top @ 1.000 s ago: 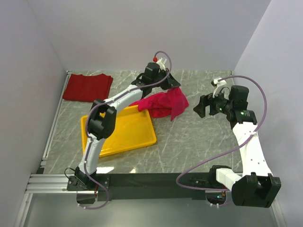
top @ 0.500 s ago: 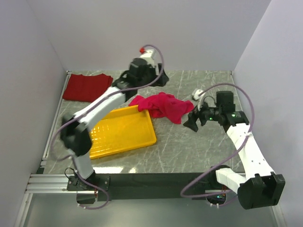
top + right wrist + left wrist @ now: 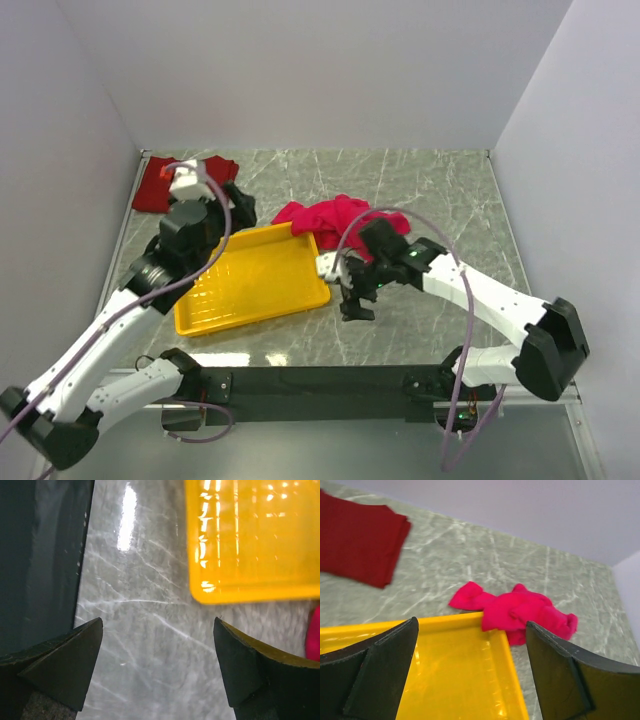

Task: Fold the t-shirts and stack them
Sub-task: Move the tshirt to the center of the board

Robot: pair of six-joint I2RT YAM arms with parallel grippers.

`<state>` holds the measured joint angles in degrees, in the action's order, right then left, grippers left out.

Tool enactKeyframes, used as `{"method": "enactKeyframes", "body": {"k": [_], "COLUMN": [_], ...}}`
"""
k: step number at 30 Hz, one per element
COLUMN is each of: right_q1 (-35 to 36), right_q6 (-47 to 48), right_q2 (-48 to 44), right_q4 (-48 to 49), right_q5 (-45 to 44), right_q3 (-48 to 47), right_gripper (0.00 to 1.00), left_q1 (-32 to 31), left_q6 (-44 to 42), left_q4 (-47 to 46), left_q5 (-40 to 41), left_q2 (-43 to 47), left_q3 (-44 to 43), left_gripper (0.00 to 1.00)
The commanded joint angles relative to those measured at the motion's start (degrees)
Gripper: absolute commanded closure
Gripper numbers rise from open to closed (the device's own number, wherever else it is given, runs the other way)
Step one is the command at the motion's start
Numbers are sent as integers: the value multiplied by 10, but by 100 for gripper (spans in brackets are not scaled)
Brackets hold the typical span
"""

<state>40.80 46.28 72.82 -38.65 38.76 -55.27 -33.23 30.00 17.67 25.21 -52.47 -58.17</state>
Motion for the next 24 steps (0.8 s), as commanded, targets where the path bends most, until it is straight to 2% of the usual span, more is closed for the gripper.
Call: {"method": "enactKeyframes", "body": {"k": [1, 7, 10, 16, 24], "right_q1": [66, 146, 184, 210, 234], "right_q6": [95, 78, 71, 28, 0], "right_q2": [33, 170, 208, 293, 344], "right_q4": [40, 122, 161, 203, 215], "right_q5": [-82, -148, -178, -233, -270], "right_q3": [-34, -99, -114, -149, -176], "right_gripper": [3, 4, 4, 9, 31], "left_q1": [6, 7, 7, 7, 7], "left_q6": [43, 65, 67, 69, 55], "left_q4": [38, 106, 117, 155, 160], "left_q5": [68, 101, 109, 137, 149], "left_q2": [65, 101, 125, 166, 184], "left_q3": [8, -21, -30, -53, -58], "left_gripper": [7, 7, 8, 8, 8]}}
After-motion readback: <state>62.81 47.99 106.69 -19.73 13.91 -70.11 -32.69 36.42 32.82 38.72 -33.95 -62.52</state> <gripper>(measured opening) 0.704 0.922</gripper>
